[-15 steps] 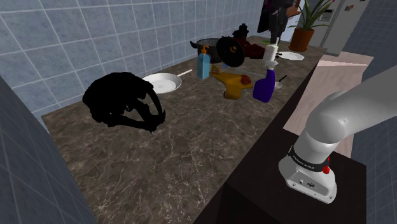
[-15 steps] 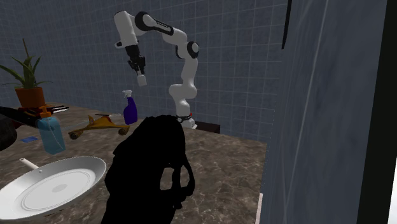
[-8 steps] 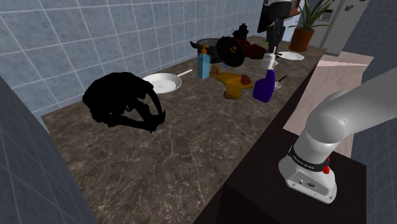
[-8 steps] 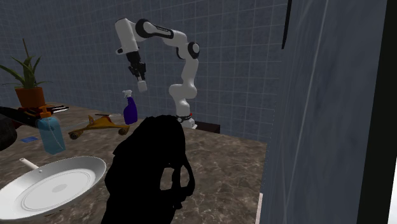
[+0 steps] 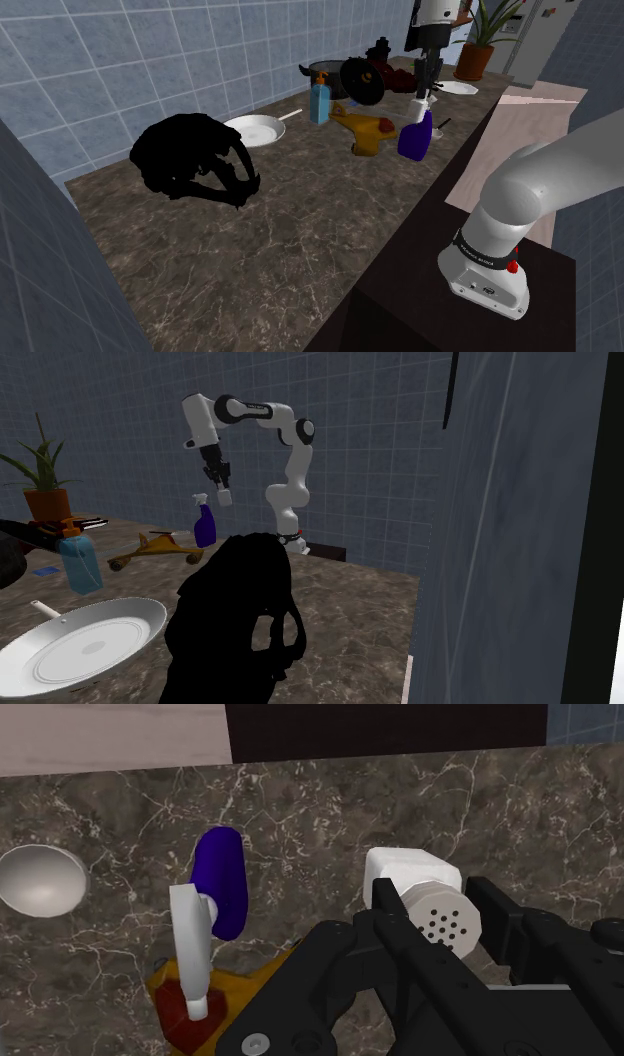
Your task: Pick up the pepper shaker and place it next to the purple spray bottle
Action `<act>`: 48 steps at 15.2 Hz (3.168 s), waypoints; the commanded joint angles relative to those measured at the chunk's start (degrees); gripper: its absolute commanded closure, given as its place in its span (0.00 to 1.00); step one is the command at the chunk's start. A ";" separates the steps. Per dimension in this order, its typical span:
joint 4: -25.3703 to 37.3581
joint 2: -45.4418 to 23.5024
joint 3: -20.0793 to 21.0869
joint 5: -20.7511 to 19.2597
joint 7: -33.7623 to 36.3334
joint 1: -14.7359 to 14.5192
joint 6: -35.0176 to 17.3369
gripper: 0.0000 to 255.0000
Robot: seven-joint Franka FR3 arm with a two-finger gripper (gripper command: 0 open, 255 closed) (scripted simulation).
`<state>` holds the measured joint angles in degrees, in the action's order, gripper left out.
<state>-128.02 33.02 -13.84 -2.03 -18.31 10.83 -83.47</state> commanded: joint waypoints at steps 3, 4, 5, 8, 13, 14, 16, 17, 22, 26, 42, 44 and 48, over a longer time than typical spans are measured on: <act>-3.30 0.24 -0.24 -0.23 -0.18 0.14 -3.08 1.00; -4.10 0.29 -0.30 -0.28 -0.22 0.17 -3.83 1.00; -4.89 0.32 -0.36 -0.34 -0.26 0.21 -4.59 1.00; -7.20 0.33 -0.56 -0.50 -0.40 0.30 -6.88 1.00; -10.86 0.09 -0.94 -0.76 -0.65 0.44 -10.77 1.00; -11.56 0.00 -1.03 -0.81 -0.70 0.46 -11.56 1.00; -12.94 -0.23 -1.19 -0.90 -0.82 0.50 -13.16 1.00; -13.61 -0.36 -1.28 -0.95 -0.88 0.52 -13.97 1.00; -16.82 -1.28 -1.75 -1.15 -1.21 0.60 -18.08 1.00; -19.20 -2.32 -2.16 -1.28 -1.51 0.62 -21.47 1.00; -25.52 -7.54 -3.61 -1.23 -2.80 0.42 -32.90 1.00; -25.52 -7.54 -3.60 -1.22 -2.80 0.44 -32.90 1.00; -25.50 -7.63 -3.51 -1.13 -2.73 0.37 -32.97 0.00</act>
<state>-153.40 25.52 -17.35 -3.16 -21.05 11.21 -116.39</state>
